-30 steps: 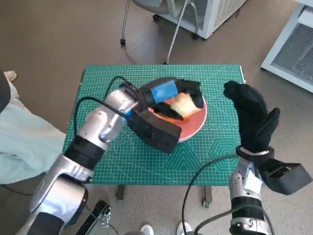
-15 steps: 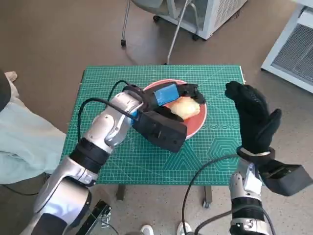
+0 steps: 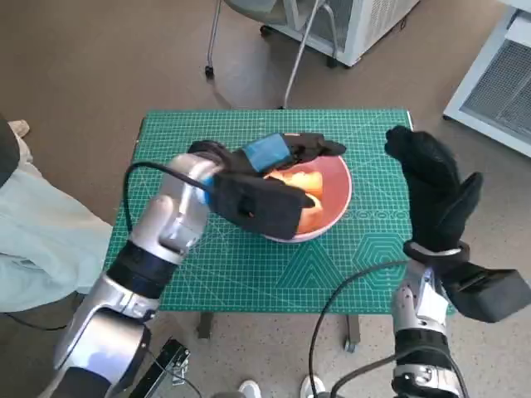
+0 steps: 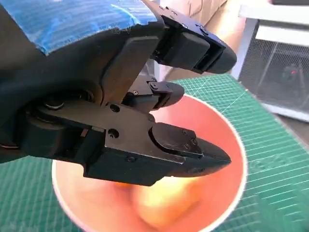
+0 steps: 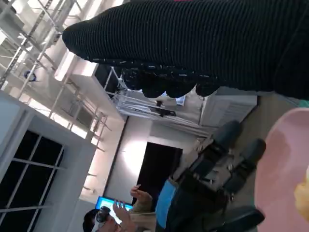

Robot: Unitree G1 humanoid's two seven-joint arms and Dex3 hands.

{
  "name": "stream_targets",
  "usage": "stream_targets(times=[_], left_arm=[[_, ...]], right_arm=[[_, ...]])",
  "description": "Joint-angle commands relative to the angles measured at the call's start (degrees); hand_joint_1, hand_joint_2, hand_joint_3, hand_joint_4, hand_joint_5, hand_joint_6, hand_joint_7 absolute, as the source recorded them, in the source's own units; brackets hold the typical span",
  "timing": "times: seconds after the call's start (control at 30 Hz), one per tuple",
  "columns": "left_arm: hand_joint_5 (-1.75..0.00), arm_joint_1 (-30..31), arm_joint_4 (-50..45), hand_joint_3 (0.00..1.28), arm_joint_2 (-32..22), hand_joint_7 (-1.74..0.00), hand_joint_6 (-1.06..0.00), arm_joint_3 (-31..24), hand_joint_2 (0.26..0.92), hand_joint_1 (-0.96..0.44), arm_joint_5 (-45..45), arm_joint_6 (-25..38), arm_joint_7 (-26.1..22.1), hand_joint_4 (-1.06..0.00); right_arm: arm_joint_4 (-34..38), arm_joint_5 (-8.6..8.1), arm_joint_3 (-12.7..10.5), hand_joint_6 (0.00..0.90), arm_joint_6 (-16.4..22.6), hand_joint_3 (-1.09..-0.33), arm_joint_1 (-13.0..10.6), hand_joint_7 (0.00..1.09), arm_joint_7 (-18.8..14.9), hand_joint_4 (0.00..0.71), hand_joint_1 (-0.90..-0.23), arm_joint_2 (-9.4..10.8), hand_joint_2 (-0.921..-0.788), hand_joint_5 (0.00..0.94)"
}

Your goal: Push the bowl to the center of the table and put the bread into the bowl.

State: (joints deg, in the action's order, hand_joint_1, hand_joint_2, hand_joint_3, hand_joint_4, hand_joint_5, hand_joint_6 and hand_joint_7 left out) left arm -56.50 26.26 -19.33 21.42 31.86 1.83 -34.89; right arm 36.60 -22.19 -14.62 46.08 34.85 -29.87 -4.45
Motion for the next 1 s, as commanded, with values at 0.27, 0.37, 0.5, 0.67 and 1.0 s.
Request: stream_targets(times=[0.27,0.37,0.5,0.67,1.0], left_arm=[[-0.01,5.46,-5.82,0.01,-3.6,-0.14,-0.45,-9.45,0.908,-0.12,-11.11,-1.15,0.87,-0.26],[-0.03,8.02,-6.75,0.01,-4.02,-0.15,-0.49,-12.86,0.908,-0.13,-14.71,-4.44,3.2,-0.3],[-0.07,10.91,-5.44,0.01,-3.53,-0.17,-0.52,-16.86,0.91,-0.14,-19.38,-11.84,6.99,-0.4],[-0.08,14.9,-4.77,0.03,-0.35,-0.19,-0.54,-21.84,0.918,-0.14,-25.42,-20.85,13.02,-0.47],[-0.05,20.77,-7.68,0.17,5.47,-0.19,-0.48,-25.14,0.921,-0.11,-30.17,-28.3,21.66,-0.48]], right_arm=[[-3.56,2.96,0.85,0.056,-2.14,-0.7,2.28,0.75,3.32,0.389,-0.603,-2.13,-0.921,0.003],[-3.9,3.74,0.92,0.052,-1.91,-0.703,3.08,0.75,4.2,0.392,-0.599,-2.63,-0.921,0.005],[-4.54,5.25,1.15,0.052,-1.71,-0.707,3.73,0.76,5.97,0.396,-0.594,-3.02,-0.921,0.007],[-4.47,7.19,1.44,0.055,-1.83,-0.714,4.78,0.76,8.3,0.397,-0.594,-3.37,-0.921,0.007],[-5.08,8.99,2.36,0.059,-3.19,-0.723,5.45,0.76,11.14,0.405,-0.587,-3.49,-0.921,0.011]])
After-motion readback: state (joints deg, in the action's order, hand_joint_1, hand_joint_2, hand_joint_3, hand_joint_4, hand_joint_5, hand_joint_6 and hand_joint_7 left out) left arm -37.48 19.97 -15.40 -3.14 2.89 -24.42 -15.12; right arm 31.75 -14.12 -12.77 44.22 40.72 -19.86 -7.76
